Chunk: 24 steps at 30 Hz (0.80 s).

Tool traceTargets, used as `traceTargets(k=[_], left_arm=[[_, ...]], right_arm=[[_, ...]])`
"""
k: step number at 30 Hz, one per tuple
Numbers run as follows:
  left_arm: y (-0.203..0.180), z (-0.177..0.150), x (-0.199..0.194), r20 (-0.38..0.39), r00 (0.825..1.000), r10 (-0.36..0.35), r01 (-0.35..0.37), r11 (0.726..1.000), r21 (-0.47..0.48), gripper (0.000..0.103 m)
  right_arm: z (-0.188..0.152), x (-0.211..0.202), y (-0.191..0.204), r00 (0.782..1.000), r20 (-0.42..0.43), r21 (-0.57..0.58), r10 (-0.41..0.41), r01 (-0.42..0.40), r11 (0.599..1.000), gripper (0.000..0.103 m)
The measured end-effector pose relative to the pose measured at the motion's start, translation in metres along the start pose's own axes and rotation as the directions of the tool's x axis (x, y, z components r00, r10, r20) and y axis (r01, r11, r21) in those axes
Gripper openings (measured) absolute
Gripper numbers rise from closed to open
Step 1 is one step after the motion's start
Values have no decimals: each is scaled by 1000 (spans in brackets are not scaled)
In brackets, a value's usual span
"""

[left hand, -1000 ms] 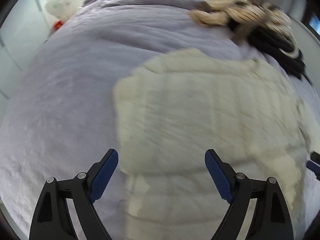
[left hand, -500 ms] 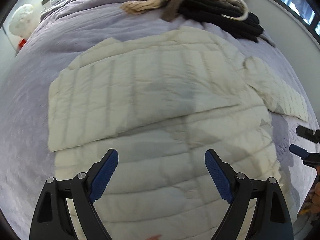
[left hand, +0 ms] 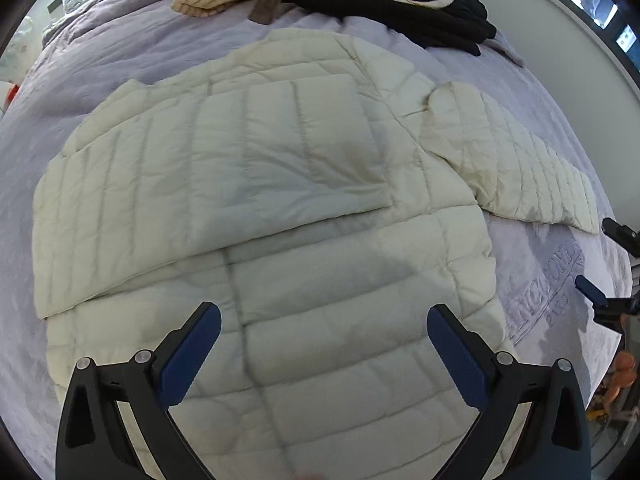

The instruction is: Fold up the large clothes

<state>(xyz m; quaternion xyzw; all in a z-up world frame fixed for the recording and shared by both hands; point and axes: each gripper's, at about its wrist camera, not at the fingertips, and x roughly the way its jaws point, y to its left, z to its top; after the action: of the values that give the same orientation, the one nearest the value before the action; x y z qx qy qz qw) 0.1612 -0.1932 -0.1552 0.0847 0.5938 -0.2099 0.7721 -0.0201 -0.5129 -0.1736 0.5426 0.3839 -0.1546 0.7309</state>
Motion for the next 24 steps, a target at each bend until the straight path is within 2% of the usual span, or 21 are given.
traceTargets(k=[3,6,8,11,15,18,19,20,22,23,24], left_arm=[[-8,3,10,-44,998,-43,43,999,-2,103],[-13,4,12,-46,998,-43,43,999,-4,103],[-15,4,13,-47,998,-39,39,999,-13,103],[-19,5,14,-46,998,-31,30,999,-14,103],[-26,10,12,-17,1000,-8,9,1000,15,103],[-31,15,10,-8,1000,-18,18,1000,10,103],[-31,17,10,-7,1000,-20,20,1000,8,103],[-32,19,10,-5,1000,-20,20,1000,5,103],[-30,24,9,2,1000,-20,20,1000,-3,103],[-30,25,8,4,1000,-19,19,1000,-6,103],[-28,25,8,7,1000,-16,16,1000,-9,103]], right_arm=[[22,3,-17,1000,6,64,-2,1,998,103],[45,9,-38,997,15,168,77,-78,983,103],[59,12,-52,988,57,246,145,-154,957,103],[77,20,-67,963,129,339,238,-268,902,103],[95,29,-74,936,193,405,295,-350,845,103],[103,31,-73,903,248,421,351,-427,800,103],[104,31,-75,898,254,430,358,-437,790,103],[104,32,-75,896,256,441,362,-442,781,98],[104,37,-76,893,239,473,380,-449,758,70],[103,40,-76,896,224,489,384,-444,751,42],[102,43,-77,897,211,503,388,-440,744,21]])
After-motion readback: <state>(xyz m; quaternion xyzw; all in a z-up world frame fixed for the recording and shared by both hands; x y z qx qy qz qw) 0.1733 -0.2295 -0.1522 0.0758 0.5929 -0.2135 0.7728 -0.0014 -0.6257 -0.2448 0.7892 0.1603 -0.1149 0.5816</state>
